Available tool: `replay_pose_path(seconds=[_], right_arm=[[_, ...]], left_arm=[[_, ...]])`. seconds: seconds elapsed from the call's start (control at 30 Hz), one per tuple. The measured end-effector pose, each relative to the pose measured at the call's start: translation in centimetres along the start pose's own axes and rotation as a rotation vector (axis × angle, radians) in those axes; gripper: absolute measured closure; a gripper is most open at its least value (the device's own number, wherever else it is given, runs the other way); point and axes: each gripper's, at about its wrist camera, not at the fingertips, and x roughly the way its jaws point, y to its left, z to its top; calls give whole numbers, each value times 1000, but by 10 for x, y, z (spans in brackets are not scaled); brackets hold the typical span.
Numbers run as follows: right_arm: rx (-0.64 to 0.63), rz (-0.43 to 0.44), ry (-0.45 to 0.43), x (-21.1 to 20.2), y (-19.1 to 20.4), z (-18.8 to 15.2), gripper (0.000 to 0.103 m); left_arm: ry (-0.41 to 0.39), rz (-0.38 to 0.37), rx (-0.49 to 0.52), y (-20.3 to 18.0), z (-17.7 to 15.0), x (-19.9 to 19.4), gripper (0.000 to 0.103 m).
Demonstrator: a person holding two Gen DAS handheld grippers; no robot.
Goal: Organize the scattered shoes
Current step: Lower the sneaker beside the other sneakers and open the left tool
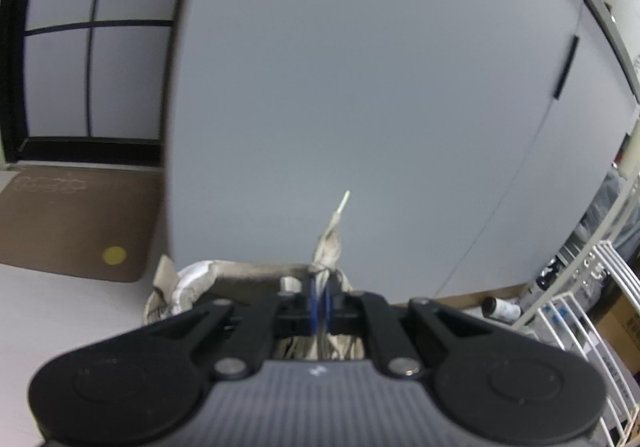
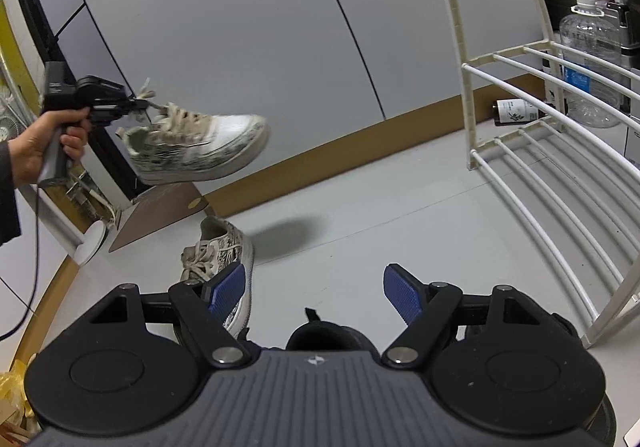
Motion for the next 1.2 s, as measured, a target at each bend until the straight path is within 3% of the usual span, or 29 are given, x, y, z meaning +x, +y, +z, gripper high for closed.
replay_pose_path(seconds=[0.27,0.4,0.53,0.83,1.2], right_arm=[[-85,23,45,5,31,-10,22],[-165,36,78,6,52,-17,22],[-235,41,75,2,72,-14,23],[-436,69,149,-5,128,19,22],[-698,191,369,-3,192,4,22]], left_arm=[[22,76,-38,78,-28,-52,100],[21,110,-72,83,-52,-33,100],[24,136,-94,111,-65,-43,100],[18,140,-221,135,-84,-26,100],[72,142,-372,171,-187,-27,100]])
